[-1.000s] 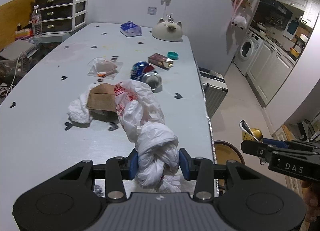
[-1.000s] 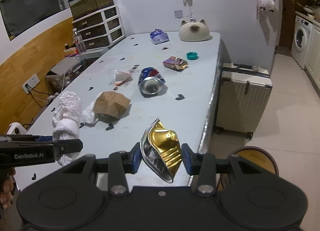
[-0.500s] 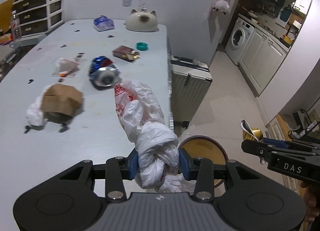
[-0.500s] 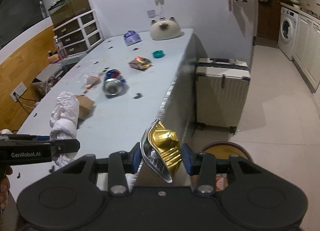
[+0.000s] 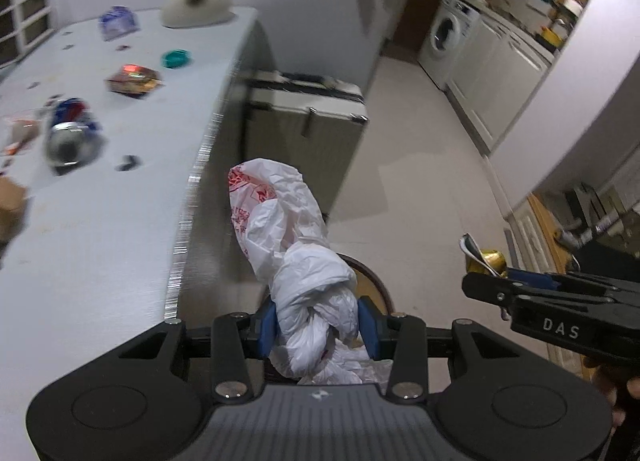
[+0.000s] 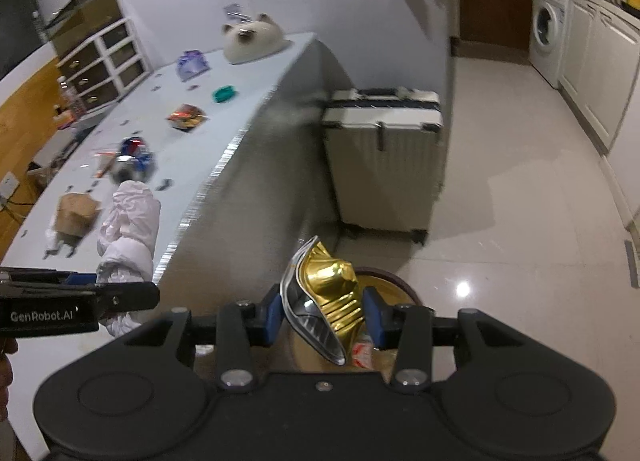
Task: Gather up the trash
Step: 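Open both tools over the wastebasket to drop tissues and gold wrapper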
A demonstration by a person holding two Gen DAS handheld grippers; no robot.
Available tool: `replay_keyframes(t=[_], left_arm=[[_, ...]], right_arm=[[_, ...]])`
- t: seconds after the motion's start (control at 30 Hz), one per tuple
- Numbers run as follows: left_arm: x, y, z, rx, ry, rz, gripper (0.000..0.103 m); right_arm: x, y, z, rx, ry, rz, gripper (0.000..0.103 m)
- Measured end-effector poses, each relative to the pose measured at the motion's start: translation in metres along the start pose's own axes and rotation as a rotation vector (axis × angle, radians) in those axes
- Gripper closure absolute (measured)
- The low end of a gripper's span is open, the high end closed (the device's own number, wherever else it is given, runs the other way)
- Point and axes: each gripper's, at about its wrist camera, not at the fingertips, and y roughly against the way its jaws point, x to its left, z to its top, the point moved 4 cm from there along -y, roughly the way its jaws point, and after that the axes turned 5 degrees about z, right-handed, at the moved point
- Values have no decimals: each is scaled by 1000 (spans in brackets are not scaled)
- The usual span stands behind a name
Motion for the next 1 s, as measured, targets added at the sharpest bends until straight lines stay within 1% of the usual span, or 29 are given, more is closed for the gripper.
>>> replay_keyframes(t=[0.17,0.3,0.4,0.5,0.6,0.67,0.7,0.73,0.8,0.9,1.0], left_arm=[[-30,-45,9,69,-34,-44,60],[-45,-90,13,152,-50,-87,60],[-47,-129,9,242,-41,-110,60],[-43,-166,3,326,-32,-107,60],[-36,-196,-1,378,-6,-108,59],[-30,-212,-2,399,19,-99,48],[-28,-219,-2,411,20,-94,34],[-26,-224,-3,419,14,-88,30],[-24,-230,-6,436,2,-76,30],[-16,-237,-11,458,10,-70,30],[-9,-242,-16,474,12,-47,30]], right_arm=[[-44,-16,-6,39,-64,-35,60],[-70,-38,-12,79,-116,-50,60],[-83,-57,-14,113,-145,-52,60],[-91,-76,-15,141,-162,-47,60],[-94,-98,-16,168,-173,-42,60],[-97,-112,-16,186,-181,-40,60],[-98,-119,-16,195,-186,-36,60],[-98,-126,-16,202,-189,-30,60],[-100,-140,-17,222,-195,-19,60],[-101,-159,-22,261,-206,0,60],[-100,-176,-26,289,-223,16,60]])
